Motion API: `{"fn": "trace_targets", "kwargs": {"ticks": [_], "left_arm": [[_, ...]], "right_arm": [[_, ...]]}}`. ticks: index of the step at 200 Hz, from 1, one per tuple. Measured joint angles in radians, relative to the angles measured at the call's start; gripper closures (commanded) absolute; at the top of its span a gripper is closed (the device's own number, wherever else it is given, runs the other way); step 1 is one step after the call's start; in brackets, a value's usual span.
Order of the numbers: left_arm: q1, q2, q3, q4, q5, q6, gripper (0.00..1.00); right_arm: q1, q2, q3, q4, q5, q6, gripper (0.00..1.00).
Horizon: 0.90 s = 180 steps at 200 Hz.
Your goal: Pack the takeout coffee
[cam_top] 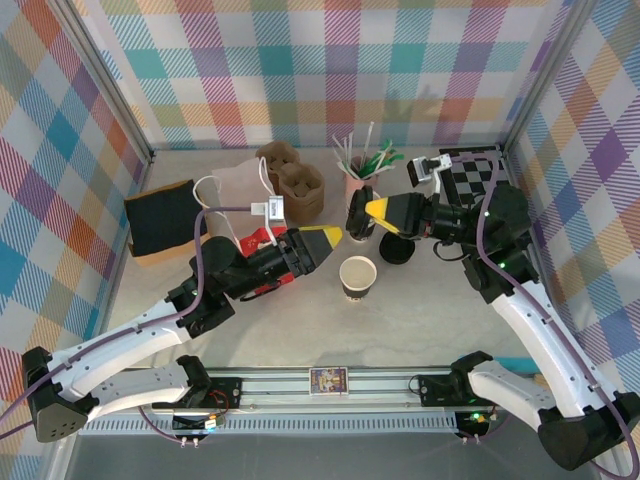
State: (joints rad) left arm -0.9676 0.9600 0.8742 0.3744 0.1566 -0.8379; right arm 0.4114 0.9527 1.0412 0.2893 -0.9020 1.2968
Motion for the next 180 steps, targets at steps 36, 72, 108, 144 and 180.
{"fn": "trace_targets", "kwargs": {"ticks": [36,72,108,144,180], "left_arm": [[-0.001,-0.01,0.0,0.035,-0.004,-0.004,0.19],[-0.001,0.003,0.0,0.111,0.006,-0.024,0.19],[-0.001,0.032,0.0,0.183,0.022,-0.046,0.2],[-0.001,0.07,0.008,0.24,0.034,-0.071,0.24],[-0.001,0.07,0.008,0.273,0.034,-0.085,0.29]], "right_arm": [[0.0,0.0,0.0,0.12,-0.005,0.079,0.85],[0.015,0.009,0.0,0.25,0.002,0.155,0.85],[0.079,0.027,0.003,0.323,0.011,0.18,0.85],[0.115,0.054,0.009,0.382,0.016,0.192,0.86],[0.119,0.056,0.009,0.414,0.026,0.201,0.86]]}}
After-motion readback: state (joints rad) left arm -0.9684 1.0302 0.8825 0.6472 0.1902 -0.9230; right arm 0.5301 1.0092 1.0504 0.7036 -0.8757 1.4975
